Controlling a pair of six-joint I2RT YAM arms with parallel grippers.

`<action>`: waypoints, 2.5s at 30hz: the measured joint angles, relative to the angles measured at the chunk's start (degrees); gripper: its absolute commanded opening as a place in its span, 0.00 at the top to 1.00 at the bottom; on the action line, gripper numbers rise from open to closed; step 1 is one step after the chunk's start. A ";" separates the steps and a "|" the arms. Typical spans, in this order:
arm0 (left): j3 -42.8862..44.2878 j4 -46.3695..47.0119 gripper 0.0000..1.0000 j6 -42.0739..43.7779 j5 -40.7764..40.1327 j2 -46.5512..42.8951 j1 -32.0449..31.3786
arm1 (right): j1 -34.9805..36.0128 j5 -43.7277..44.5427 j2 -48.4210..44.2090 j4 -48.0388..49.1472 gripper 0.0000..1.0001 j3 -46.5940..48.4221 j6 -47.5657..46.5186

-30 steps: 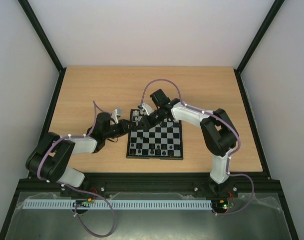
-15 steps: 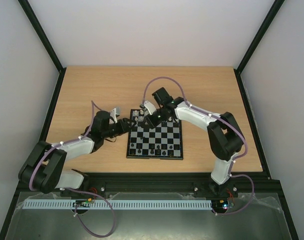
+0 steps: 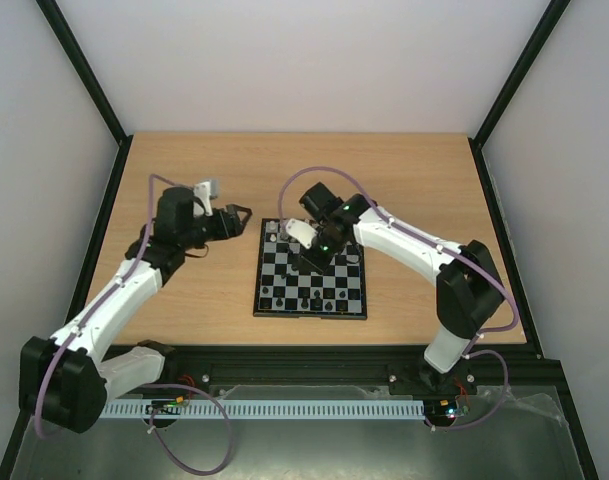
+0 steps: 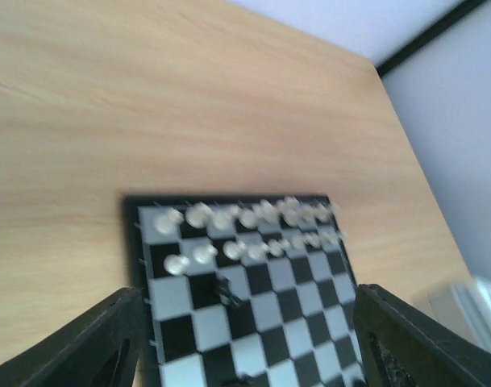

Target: Set up the chess pieces on the board

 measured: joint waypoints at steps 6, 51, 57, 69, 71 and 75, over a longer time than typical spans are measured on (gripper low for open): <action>-0.13 -4.70 0.24 7.61 -2.95 -3.80 8.83 | 8.44 7.80 0.48 -6.32 0.96 3.34 -4.31; -3.96 -7.50 0.24 10.62 -1.92 -6.64 15.12 | 17.31 18.18 17.84 -14.34 0.81 11.32 -5.27; -4.02 -7.52 0.24 10.69 -1.49 -6.64 15.32 | 17.31 18.16 17.84 -14.34 0.78 11.37 -5.16; -4.52 -6.45 0.37 11.69 2.71 -6.14 15.32 | 16.20 16.70 15.32 -14.40 0.66 11.39 -4.87; -4.72 -5.75 0.38 11.98 4.68 -5.29 15.21 | 14.80 14.82 12.90 -14.36 0.66 11.39 -4.85; -5.03 -5.31 0.38 13.00 6.88 -4.22 13.40 | 9.42 10.12 5.68 -12.83 0.65 10.01 -4.39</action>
